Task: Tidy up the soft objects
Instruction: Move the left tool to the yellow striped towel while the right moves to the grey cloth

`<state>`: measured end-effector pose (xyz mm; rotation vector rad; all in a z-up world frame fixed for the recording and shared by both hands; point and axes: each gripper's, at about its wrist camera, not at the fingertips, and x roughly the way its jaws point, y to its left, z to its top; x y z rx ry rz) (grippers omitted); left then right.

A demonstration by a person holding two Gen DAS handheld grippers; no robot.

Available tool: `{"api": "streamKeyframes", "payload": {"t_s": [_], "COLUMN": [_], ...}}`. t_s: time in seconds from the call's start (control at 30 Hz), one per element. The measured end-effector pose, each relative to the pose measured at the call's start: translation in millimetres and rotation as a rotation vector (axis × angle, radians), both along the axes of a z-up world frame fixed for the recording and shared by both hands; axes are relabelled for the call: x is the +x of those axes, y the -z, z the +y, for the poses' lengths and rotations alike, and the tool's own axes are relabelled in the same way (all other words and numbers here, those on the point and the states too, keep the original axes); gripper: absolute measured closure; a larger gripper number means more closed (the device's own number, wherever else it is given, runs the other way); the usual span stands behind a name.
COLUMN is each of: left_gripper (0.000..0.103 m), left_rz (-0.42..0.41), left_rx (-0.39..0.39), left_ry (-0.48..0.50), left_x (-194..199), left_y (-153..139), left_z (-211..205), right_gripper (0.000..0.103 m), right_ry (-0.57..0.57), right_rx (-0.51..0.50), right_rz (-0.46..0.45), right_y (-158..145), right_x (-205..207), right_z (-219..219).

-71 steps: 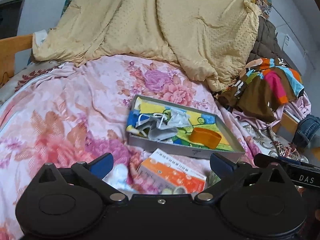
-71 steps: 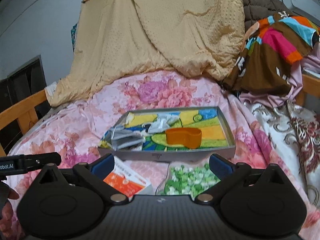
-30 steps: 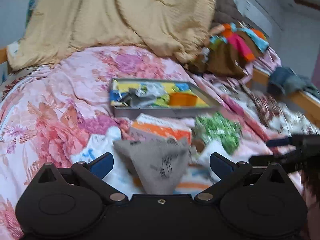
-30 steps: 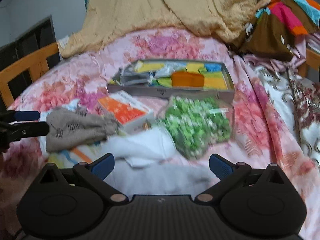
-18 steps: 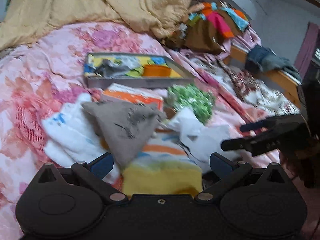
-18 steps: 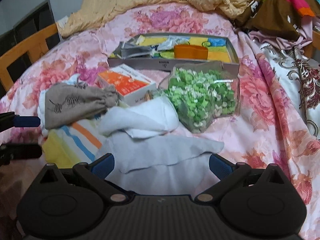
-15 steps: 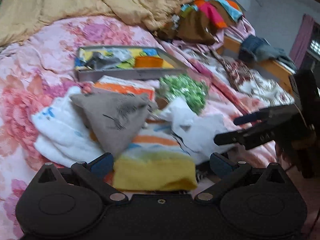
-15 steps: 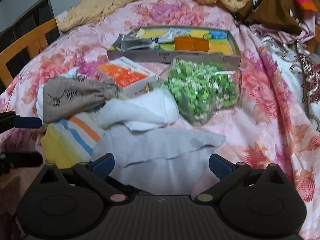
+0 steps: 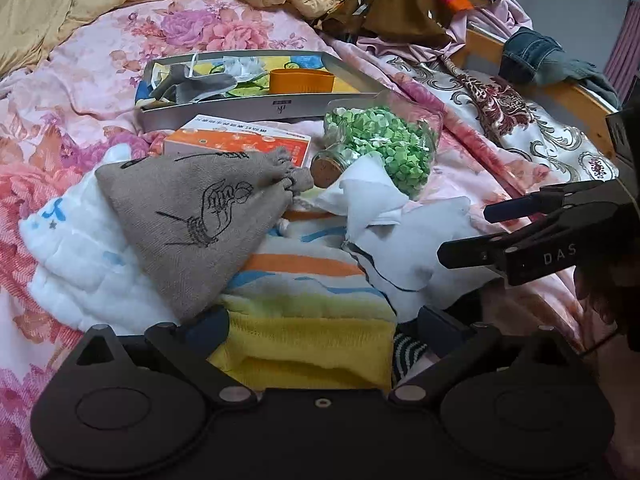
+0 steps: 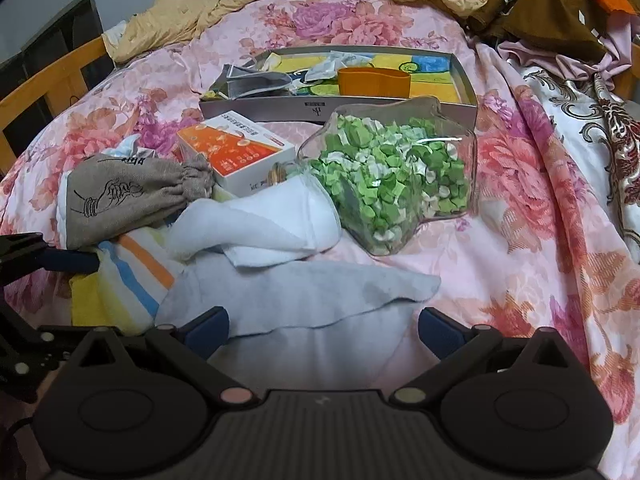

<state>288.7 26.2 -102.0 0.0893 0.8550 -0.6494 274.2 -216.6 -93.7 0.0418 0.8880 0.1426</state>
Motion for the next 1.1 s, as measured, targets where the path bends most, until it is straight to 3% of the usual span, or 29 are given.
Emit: {"api": "streamKeyframes", "payload": {"t_s": [0.3,0.53,0.6,0.67,0.87,1.0,1.1], "left_gripper": [0.016,0.045,0.042,0.032,0.021,0.020,0.027], "left_rz": [0.036,0.043,0.068,0.083,0.103,0.097,0.081], "left_rx": [-0.005,0.005,-0.015,-0.034,-0.009,0.034,0.098], "left_ry": [-0.045,-0.137,-0.133,-0.093,0.024,0.071,0.069], "left_x": [23.0,52.6,57.8,56.3,40.6,35.8,37.2], "left_y": [1.8,-1.5,-1.3,-1.7,-1.7,2.5,5.9], "left_z": [-0.9,3.7,6.2,8.2,9.3,4.1,-4.2], "right_gripper": [0.000,0.000,0.000,0.000,0.000,0.000,0.000], "right_ry": [0.000,-0.028,-0.042,-0.049,-0.045,-0.058,-0.087], "right_rx": [0.028,0.075,0.077,0.071,0.094,0.140,0.129], "right_rz": [0.017,0.025,0.028,0.026,0.017,0.021,0.021], "right_y": [11.5,16.9,18.0,19.3,21.8,22.7,23.4], "right_x": [10.7,16.3,17.2,17.8,22.8,25.5,24.4], "right_z": [-6.4,-6.6,-5.1,-4.0,-5.0,-4.9,2.1]}}
